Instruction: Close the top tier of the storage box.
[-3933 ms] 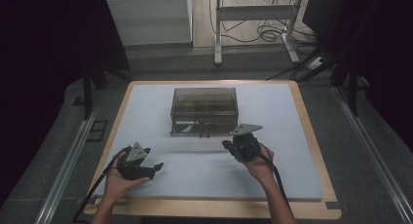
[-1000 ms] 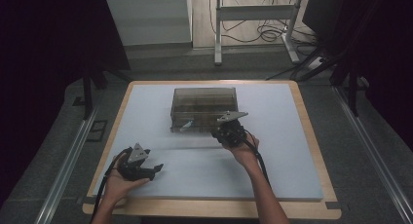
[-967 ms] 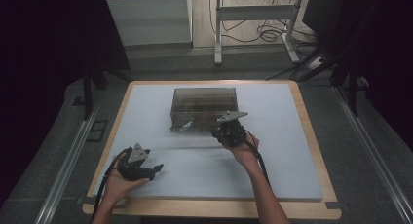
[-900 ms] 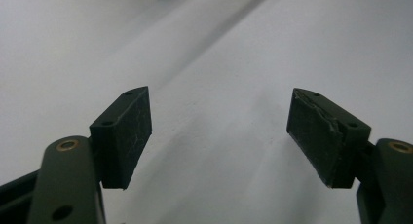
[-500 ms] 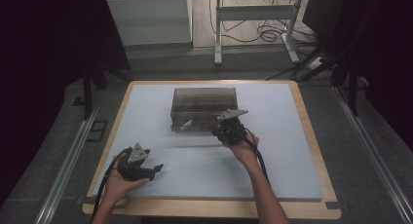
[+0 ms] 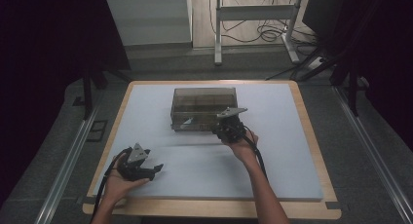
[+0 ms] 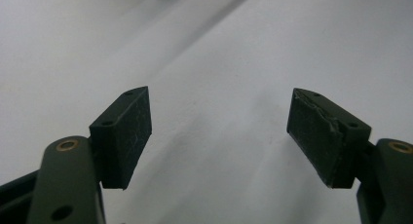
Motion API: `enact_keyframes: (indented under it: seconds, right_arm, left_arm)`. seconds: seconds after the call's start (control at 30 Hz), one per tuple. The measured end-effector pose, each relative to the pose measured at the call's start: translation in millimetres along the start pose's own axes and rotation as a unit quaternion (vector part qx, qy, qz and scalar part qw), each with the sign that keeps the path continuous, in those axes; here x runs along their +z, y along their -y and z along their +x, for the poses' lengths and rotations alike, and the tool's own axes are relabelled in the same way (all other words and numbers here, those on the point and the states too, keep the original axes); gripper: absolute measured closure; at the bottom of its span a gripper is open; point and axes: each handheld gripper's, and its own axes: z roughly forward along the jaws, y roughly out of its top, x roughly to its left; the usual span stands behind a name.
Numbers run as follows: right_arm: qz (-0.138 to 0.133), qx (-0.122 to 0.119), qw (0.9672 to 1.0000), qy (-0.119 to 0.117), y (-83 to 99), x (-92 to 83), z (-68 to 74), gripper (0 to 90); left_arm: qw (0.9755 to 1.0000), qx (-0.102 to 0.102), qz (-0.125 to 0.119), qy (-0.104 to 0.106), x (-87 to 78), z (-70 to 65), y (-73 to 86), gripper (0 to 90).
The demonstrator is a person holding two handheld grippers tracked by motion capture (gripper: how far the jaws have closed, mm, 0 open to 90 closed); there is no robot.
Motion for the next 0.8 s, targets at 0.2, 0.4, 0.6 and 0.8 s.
enact_keyframes:
  seconds: [0.2,0.4,0.6,0.8]
  right_arm:
    - [-0.001,0.002,1.0000,0.001,-2.1,0.6,-1.1,88.7]
    - [0.000,0.005,1.0000,0.003,-2.5,2.3,-2.9,88.7]
    - [0.000,0.005,1.0000,0.003,-3.8,3.8,-4.0,88.7]
    - [0.000,0.009,0.9999,0.005,-5.5,6.1,-6.0,88.7]
  left_arm:
    - [1.0000,0.000,0.000,0.000,-0.3,0.0,0.0,25.2]
    - [1.0000,0.001,0.000,-0.001,-0.1,-0.1,0.0,25.2]
    - [1.0000,0.000,0.001,0.000,0.6,-0.4,0.2,25.2]
    - [1.0000,-0.001,0.000,0.000,0.0,-0.4,0.3,25.2]
